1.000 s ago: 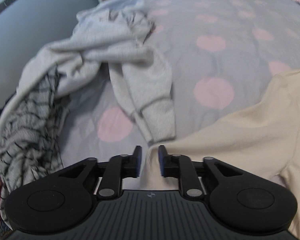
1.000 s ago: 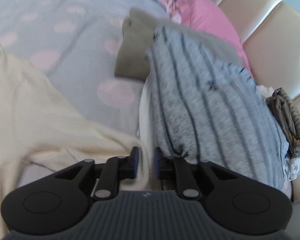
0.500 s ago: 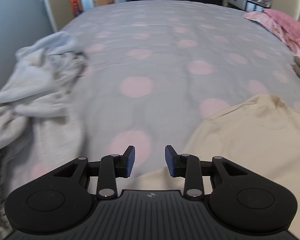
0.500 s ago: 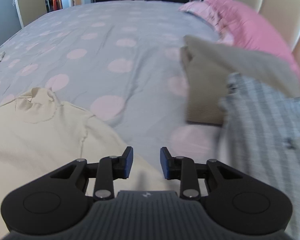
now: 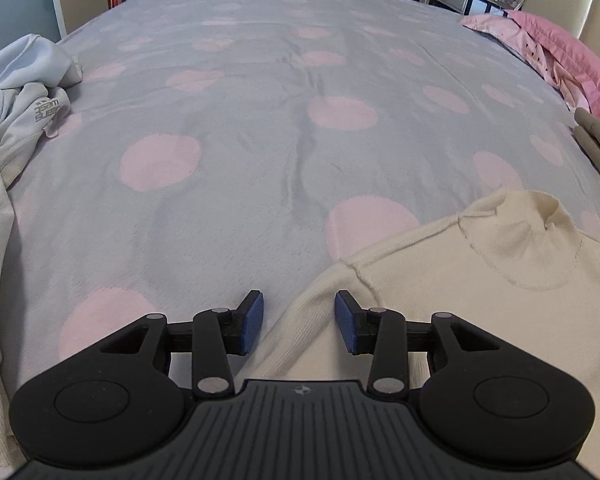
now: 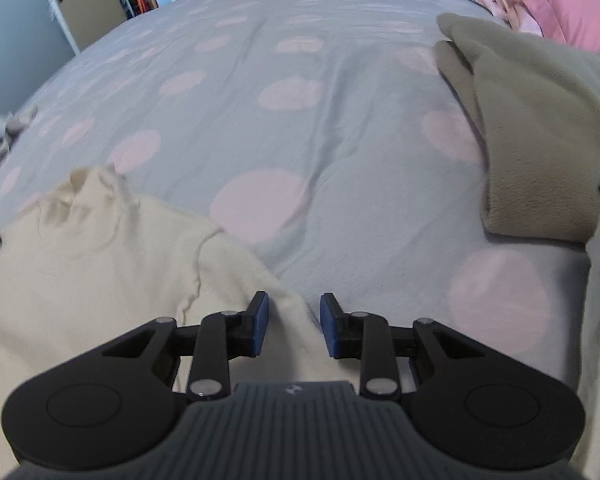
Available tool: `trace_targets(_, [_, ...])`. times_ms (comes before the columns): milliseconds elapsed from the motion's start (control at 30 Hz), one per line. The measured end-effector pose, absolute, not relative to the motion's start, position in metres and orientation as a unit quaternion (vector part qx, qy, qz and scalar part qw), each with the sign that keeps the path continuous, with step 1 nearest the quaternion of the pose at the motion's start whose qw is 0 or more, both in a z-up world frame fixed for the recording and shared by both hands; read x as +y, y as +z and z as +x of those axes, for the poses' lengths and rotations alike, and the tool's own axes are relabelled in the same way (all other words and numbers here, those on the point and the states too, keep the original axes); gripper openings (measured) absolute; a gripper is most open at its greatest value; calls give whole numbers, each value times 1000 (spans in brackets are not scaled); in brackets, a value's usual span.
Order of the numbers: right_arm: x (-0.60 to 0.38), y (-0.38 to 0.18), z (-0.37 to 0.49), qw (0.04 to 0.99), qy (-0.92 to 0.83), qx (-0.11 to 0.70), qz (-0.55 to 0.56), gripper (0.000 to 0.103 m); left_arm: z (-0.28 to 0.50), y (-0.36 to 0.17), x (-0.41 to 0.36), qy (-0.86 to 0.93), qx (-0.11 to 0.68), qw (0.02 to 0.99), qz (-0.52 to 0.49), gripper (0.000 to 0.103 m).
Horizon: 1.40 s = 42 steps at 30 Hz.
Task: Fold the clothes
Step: 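Grasp the sweater hem again with both grippers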
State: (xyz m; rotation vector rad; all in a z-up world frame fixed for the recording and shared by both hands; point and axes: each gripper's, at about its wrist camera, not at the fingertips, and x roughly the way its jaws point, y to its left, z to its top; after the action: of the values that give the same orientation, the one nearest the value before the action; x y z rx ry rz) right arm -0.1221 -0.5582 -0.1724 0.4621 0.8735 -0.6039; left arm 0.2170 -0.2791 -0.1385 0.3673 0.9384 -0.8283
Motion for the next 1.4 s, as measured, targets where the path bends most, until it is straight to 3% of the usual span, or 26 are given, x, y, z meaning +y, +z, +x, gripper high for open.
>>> trace_targets(100, [-550,-175,-117,843,-284,415,189,19,216,-139,-278,-386,433,797,168,31])
trace_targets(133, [-549,-175,-117,845,-282,416,184,10,214,-138,-279,-390,430,797,167,17])
trace_targets(167, [-548,-174,-116,845,-280,419,178,7,211,-137,-280,-394,428,796,165,9])
trace_targets(233, [-544,-170,-115,847,-285,420,156,4,201,-135,-285,-391,421,800,174,2])
trace_targets(600, [-548,-143,-100,842,-383,375,70,1,206,-100,-301,-343,357,851,174,1])
trace_targets(867, [-564,-164,-70,814,-403,411,77,2,217,-135,-327,-319,391,837,214,2])
trace_targets(967, [-567,-171,-69,802,-401,434,89,6,209,-133,-329,-328,378,829,248,5])
trace_targets(1033, [-564,-164,-75,804,-402,428,94,18,204,-125,-320,-336,377,825,254,9])
trace_targets(1400, [-479,-117,-138,823,-339,440,119,24,135,-74,-229,-394,408,774,282,10])
